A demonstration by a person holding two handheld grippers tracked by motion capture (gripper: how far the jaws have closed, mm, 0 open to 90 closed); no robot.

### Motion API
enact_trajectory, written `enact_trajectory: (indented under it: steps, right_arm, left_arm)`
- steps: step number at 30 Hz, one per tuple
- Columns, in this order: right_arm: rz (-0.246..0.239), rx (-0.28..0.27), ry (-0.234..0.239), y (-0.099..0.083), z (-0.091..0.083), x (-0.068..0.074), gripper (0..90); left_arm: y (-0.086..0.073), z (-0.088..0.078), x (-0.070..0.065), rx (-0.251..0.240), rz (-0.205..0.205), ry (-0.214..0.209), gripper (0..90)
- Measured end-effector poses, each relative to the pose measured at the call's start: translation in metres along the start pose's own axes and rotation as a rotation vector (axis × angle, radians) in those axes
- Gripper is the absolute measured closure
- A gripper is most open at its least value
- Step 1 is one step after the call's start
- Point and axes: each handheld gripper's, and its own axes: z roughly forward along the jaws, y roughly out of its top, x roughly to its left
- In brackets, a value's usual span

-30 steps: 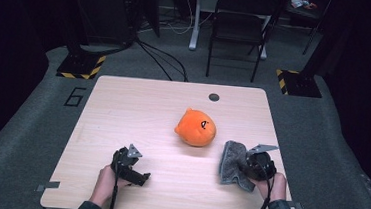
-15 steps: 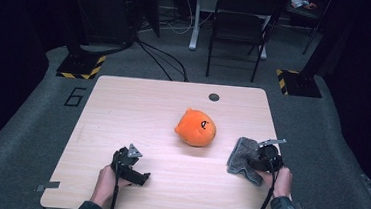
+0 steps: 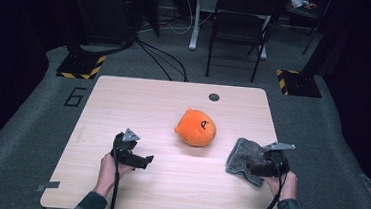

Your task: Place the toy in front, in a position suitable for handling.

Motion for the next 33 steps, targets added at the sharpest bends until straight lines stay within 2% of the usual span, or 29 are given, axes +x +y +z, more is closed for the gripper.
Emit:
enact_trajectory:
  steps: [1,2,3,5,7,8,10,11,12,13,14,15,19,20,23,25,28,30,33]
  right_arm:
    - [0.0,0.0,0.0,0.0,0.0,0.0,13.0]
    - [0.005,-0.001,0.004,-0.001,-0.001,0.0,12.9]
    - [0.006,-0.002,0.014,-0.002,-0.002,-0.001,12.8]
    - [0.041,-0.016,0.041,-0.004,-0.007,-0.001,12.9]
    - [0.033,-0.03,0.049,-0.005,-0.009,-0.001,12.9]
    - [0.009,-0.035,0.056,-0.006,-0.013,0.003,12.9]
    - [0.011,-0.034,0.052,-0.006,-0.014,0.006,12.9]
    - [-0.001,-0.031,0.048,-0.005,-0.016,0.01,13.0]
    - [-0.009,-0.042,0.039,-0.004,-0.016,0.01,13.0]
    - [0.004,-0.043,0.038,-0.003,-0.016,0.011,13.0]
    - [-0.014,-0.047,0.043,-0.002,-0.015,0.009,13.2]
    - [-0.013,-0.054,0.042,-0.002,-0.016,0.009,13.4]
    - [0.0,-0.062,0.033,-0.001,-0.016,0.011,13.6]
    - [-0.024,-0.056,0.034,-0.002,-0.017,0.01,13.6]
    - [-0.008,-0.059,0.037,-0.002,-0.016,0.01,13.7]
    - [-0.02,-0.062,0.03,-0.002,-0.016,0.009,14.1]
    - [-0.001,-0.063,0.023,-0.003,-0.016,0.008,14.2]
    - [-0.001,-0.064,0.023,-0.003,-0.016,0.008,14.2]
    - [-0.002,-0.065,0.015,-0.004,-0.016,0.006,14.2]
  left_arm:
    - [0.0,0.0,0.0,0.0,0.0,0.0,0.0]
    - [0.006,0.003,-0.001,-0.007,-0.009,-0.012,0.0]
    - [0.01,0.005,0.0,-0.002,-0.001,-0.012,0.0]
    - [0.026,0.012,-0.001,-0.017,0.007,-0.035,0.0]
    - [0.031,0.015,-0.002,-0.026,0.001,-0.033,0.0]
    - [0.039,0.018,-0.002,-0.021,0.016,-0.043,0.0]
    - [0.049,0.024,-0.003,-0.023,0.016,-0.052,0.0]
    - [0.061,0.03,-0.004,-0.032,0.029,-0.061,0.0]
    - [0.061,0.03,-0.004,-0.032,0.029,-0.061,0.4]
    - [0.071,0.036,-0.005,-0.04,0.031,-0.063,0.4]
    - [0.071,0.036,-0.005,-0.04,0.031,-0.063,0.8]
    - [0.08,0.043,-0.006,-0.035,0.043,-0.068,1.4]
    - [0.092,0.05,-0.009,-0.042,0.054,-0.078,3.5]
    - [0.101,0.056,-0.01,-0.053,0.054,-0.091,3.8]
    - [0.109,0.063,-0.012,-0.044,0.056,-0.091,4.5]
    - [0.115,0.069,-0.014,-0.038,0.063,-0.093,4.9]
    - [0.124,0.078,-0.017,-0.038,0.061,-0.111,5.5]
    - [0.128,0.083,-0.02,-0.043,0.066,-0.138,6.1]
    - [0.133,0.088,-0.026,-0.039,0.085,-0.15,7.6]
